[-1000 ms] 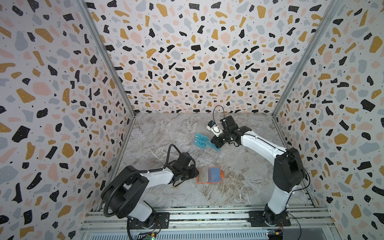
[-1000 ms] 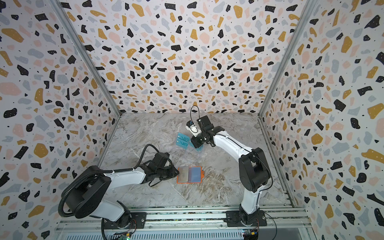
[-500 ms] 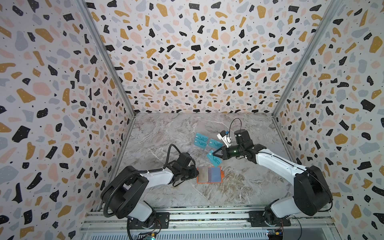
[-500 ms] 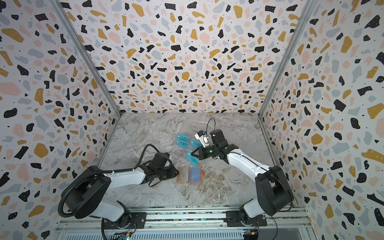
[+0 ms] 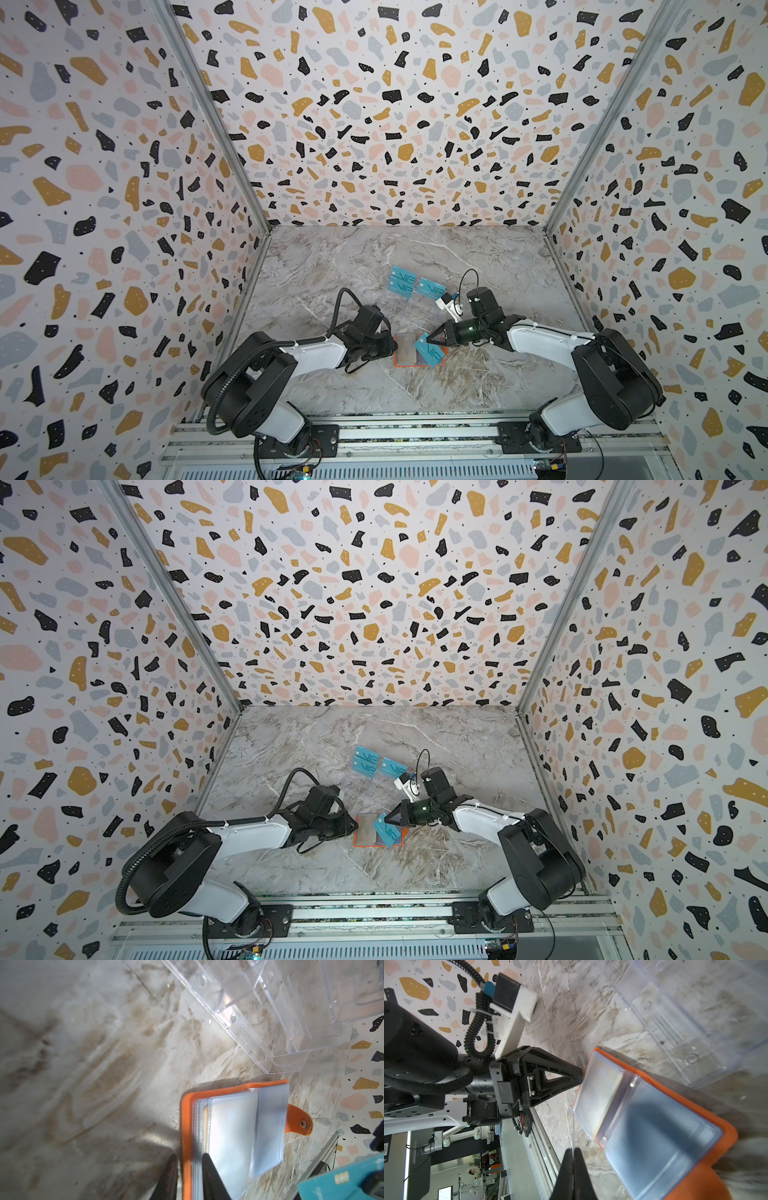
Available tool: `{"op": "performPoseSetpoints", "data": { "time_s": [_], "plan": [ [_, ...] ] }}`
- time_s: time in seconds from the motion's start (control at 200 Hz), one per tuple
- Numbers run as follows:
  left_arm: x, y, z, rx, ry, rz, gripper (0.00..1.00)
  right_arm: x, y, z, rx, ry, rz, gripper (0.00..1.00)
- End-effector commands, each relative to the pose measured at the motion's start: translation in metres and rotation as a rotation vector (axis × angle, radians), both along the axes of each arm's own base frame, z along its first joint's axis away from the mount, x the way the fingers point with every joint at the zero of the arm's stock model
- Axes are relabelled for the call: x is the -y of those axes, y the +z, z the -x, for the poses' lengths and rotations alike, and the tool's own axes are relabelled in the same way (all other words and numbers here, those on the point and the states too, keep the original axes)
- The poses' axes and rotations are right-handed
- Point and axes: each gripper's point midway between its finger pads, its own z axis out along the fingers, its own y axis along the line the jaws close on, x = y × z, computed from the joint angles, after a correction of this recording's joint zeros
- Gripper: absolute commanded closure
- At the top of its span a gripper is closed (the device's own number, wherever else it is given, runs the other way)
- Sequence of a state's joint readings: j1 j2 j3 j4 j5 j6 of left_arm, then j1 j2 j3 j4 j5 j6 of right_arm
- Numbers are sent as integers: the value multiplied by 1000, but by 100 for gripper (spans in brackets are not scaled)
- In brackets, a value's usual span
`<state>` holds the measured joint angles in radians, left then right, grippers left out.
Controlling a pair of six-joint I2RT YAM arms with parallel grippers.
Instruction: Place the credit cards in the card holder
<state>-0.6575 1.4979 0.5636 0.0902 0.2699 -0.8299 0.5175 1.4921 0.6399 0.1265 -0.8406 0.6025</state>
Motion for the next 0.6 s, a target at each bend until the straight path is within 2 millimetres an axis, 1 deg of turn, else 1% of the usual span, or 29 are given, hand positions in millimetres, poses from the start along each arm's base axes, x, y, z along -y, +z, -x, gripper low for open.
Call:
{"op": "performPoseSetpoints", "data": {
  "time_s": [0.0,0.225,0.481,0.541,0.596],
  "plan": [
    [-15,-17,16,-69,1,-83,76,4,-6,-7,-24,-50,-12,100],
    [-17,-15,18,-68,5,-82,76,7,-22,-10,-58,-79,4,100],
    [-15,-13,16,-64,5,-72,76,6,-26,-12,-65,-88,0,100],
    [-12,-7,14,-52,6,-58,76,6,-29,-12,-70,-89,2,100],
    [-7,6,8,-18,8,-26,76,5,-29,-13,-70,-89,-1,100]
  ]
}}
